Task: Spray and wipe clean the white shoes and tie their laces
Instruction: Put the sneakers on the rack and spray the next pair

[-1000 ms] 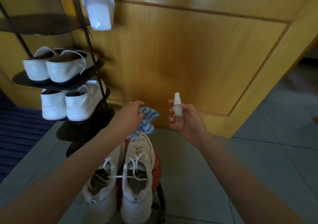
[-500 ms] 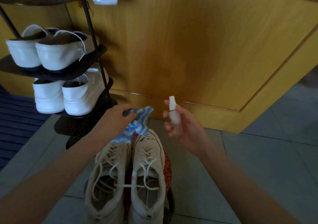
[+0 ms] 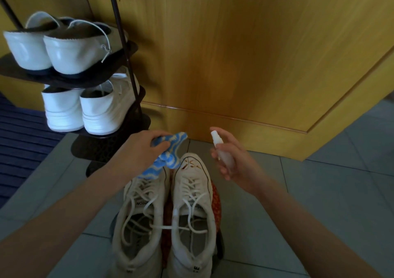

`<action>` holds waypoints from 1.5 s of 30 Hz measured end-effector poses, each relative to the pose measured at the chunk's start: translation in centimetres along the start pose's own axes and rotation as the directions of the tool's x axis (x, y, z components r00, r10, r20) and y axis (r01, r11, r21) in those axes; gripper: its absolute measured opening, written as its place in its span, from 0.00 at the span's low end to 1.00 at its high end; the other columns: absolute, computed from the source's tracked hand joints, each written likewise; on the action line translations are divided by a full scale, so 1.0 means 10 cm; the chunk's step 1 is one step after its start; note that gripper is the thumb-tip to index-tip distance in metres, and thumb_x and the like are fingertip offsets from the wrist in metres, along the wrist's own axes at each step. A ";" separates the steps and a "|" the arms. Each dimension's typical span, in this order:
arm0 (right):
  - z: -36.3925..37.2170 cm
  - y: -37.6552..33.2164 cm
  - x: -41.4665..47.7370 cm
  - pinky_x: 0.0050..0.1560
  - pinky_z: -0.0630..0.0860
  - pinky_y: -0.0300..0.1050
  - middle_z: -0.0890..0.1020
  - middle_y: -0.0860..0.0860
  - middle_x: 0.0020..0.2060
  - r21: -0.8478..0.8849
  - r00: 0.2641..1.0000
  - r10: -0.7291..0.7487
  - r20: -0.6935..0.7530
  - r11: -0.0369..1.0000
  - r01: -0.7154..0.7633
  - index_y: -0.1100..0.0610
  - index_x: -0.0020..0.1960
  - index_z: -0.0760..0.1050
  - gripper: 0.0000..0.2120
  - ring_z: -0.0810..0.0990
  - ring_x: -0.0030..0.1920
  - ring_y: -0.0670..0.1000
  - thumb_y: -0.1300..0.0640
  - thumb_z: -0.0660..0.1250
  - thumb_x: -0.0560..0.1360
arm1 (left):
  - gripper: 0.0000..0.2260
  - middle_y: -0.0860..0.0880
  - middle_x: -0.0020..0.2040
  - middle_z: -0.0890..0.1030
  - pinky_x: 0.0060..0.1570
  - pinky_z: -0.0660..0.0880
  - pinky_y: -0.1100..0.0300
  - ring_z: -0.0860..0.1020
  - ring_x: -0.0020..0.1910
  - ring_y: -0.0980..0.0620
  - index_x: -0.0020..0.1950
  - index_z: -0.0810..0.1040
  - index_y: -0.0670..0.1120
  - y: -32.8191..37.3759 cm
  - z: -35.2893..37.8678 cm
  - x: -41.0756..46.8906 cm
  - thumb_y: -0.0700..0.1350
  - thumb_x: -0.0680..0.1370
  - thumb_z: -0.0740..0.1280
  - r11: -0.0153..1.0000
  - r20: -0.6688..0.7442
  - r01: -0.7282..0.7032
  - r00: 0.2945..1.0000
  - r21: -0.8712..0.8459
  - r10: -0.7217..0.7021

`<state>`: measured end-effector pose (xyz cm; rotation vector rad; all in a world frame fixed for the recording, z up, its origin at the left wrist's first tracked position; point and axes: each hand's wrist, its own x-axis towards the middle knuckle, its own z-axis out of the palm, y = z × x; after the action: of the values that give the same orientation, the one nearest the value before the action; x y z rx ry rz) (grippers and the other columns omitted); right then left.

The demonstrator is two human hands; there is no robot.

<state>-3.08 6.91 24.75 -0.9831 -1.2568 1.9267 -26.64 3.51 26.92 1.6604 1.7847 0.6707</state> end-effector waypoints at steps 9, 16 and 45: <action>-0.02 0.05 0.06 0.21 0.66 0.39 0.78 0.48 0.34 -0.384 1.000 -0.021 0.007 0.923 0.022 0.45 0.64 0.70 0.20 0.70 0.24 0.49 0.64 0.63 0.76 | 0.12 0.51 0.55 0.78 0.40 0.67 0.71 0.75 0.50 0.56 0.61 0.77 0.53 -0.09 -0.02 0.06 0.49 0.79 0.62 0.999 -0.025 0.030 0.999 0.013 -0.029; 0.00 0.16 0.33 0.37 0.75 0.58 0.78 0.54 0.47 -0.880 0.975 -0.171 0.143 0.429 0.204 0.40 0.59 0.67 0.21 0.77 0.37 0.56 0.62 0.64 0.73 | 0.12 0.50 0.51 0.78 0.34 0.67 0.68 0.73 0.39 0.61 0.62 0.76 0.52 -0.11 -0.14 0.09 0.48 0.79 0.62 0.997 -0.102 0.075 0.992 0.025 -0.072; 0.18 -0.02 0.57 0.29 0.66 0.46 0.79 0.50 0.41 -0.942 0.943 -0.107 0.316 -0.153 0.298 0.42 0.66 0.63 0.23 0.76 0.35 0.53 0.60 0.59 0.74 | 0.12 0.50 0.46 0.78 0.40 0.76 0.55 0.80 0.45 0.44 0.61 0.77 0.52 -0.13 -0.20 0.02 0.47 0.79 0.62 0.994 -0.092 0.106 0.990 0.014 -0.104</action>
<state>-7.57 10.82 24.03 -1.1040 -2.9042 0.2933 -28.97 3.71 27.31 1.5582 1.9334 0.6938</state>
